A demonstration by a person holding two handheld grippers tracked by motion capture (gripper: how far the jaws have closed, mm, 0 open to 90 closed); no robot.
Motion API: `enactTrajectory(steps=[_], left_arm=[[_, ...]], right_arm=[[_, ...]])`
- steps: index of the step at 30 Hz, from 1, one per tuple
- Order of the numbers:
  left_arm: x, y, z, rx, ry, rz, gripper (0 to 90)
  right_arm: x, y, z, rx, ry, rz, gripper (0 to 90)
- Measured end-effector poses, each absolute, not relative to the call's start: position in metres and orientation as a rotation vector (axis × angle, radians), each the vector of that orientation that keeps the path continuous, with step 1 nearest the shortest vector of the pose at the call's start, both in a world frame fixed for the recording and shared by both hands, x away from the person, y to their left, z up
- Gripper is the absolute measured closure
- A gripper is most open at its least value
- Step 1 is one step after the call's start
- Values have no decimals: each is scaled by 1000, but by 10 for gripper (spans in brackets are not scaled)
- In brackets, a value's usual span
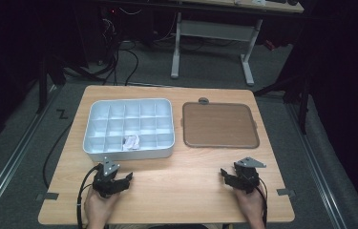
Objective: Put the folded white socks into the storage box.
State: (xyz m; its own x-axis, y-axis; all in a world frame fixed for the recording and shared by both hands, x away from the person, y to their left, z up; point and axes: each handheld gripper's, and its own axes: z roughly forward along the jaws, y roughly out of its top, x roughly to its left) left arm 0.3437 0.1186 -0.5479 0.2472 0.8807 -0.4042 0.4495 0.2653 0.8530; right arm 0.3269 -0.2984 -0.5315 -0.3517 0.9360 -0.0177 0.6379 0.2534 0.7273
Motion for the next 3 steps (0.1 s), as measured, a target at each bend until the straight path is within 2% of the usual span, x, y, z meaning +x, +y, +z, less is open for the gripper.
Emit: enactTrajectory(steps=[3], left_arm=[[344, 119, -548, 1359, 1378, 471, 318]], right_arm=[[327, -298, -532, 1429, 2080, 883, 365]])
